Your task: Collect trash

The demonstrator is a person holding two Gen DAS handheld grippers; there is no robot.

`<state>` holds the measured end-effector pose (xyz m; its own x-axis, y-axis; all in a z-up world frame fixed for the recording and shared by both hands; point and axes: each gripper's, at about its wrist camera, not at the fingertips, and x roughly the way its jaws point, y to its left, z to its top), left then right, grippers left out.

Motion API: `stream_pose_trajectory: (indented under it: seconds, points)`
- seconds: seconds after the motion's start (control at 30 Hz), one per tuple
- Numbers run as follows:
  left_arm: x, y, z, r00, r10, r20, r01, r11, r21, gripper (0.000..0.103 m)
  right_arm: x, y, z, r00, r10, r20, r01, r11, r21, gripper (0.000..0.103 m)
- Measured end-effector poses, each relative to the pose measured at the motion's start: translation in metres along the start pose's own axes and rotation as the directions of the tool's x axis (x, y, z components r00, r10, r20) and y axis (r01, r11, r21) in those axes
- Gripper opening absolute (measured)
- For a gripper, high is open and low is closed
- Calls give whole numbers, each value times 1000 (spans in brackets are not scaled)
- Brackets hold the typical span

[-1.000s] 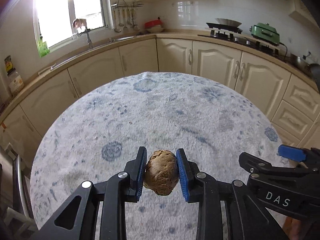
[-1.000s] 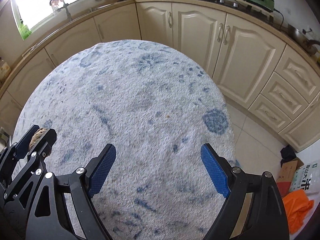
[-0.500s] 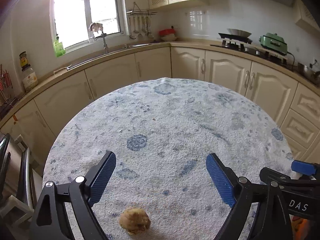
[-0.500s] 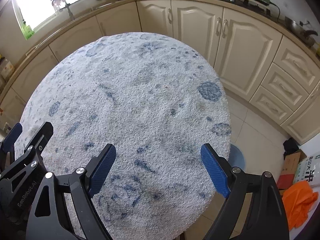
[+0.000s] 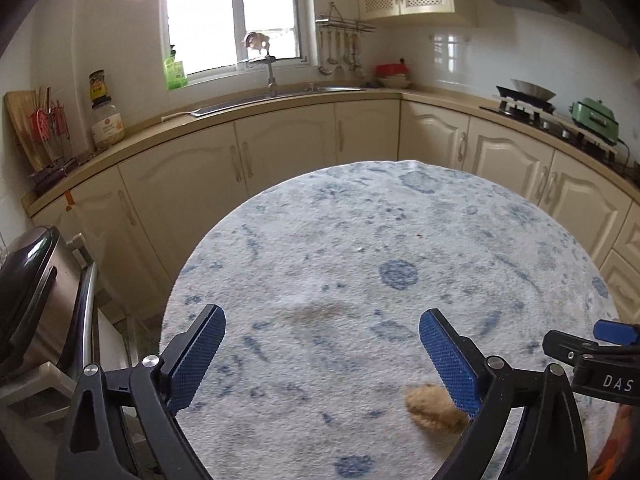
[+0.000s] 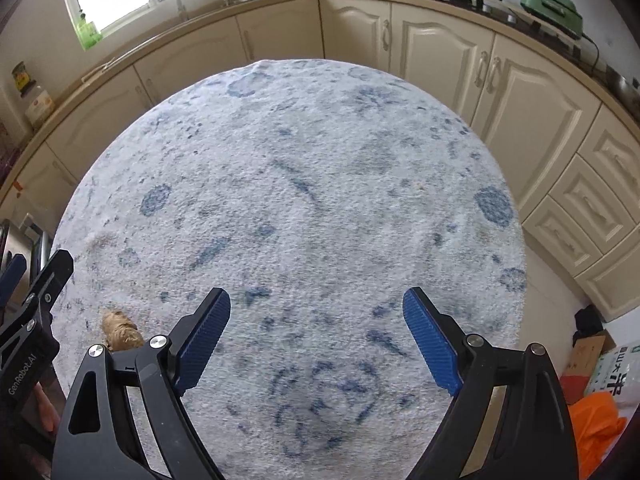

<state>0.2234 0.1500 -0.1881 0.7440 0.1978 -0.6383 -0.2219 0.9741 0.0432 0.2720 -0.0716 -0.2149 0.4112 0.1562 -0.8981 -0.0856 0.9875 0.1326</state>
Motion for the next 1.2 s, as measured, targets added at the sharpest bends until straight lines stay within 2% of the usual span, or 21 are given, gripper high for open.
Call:
stream_pose_trajectory:
  seconds: [0.17,0.27,0.33,0.4,0.67,0.83,0.87,0.9,1.0,1.03,1.07,1.13,1.17,1.2]
  points:
    - [4,34,-5,998,46,-29,-48,998,-48,96,12,45,-4,996,76,-43,-80,992,-100,90]
    - [6,50,-10,993,104,-49,-106,993,-49,96,19,71,-8,993,94,-71,-104,983,-154,90]
    - [9,58,-14,990,121,-67,-125,991,-57,96,15,82,-9,996,81,-26,-84,981,-174,91]
    - [10,65,-19,988,123,-89,-129,989,-73,96,12,87,-10,997,77,-18,-79,978,-192,91]
    - [12,71,-28,986,112,-126,-125,987,-99,96,2,92,-24,980,194,-50,-200,964,-175,92]
    - [12,66,-34,985,109,-135,-121,989,-83,96,4,111,-48,959,254,-122,-277,933,-232,91]
    - [11,65,-35,985,110,-135,-121,989,-79,96,5,111,-52,953,277,-125,-299,928,-224,92]
    - [11,65,-37,984,112,-137,-124,989,-76,96,3,112,-54,958,269,-97,-285,930,-234,91]
    - [10,64,-41,983,112,-145,-123,990,-68,96,-1,115,-60,948,303,-97,-318,910,-265,80]
    - [10,63,-42,983,113,-148,-124,990,-65,96,-4,118,-64,941,325,-100,-340,898,-281,68]
    - [10,63,-43,982,114,-150,-125,990,-64,96,-6,120,-66,929,351,-115,-370,883,-288,51]
    - [9,62,-44,981,113,-155,-124,990,-64,96,-7,127,-71,899,406,-163,-437,848,-300,31]
    - [9,62,-44,981,110,-157,-122,990,-64,96,-8,131,-73,898,407,-167,-440,843,-310,28]
    - [9,61,-44,981,109,-159,-120,991,-63,96,-10,133,-75,907,392,-151,-420,846,-329,28]
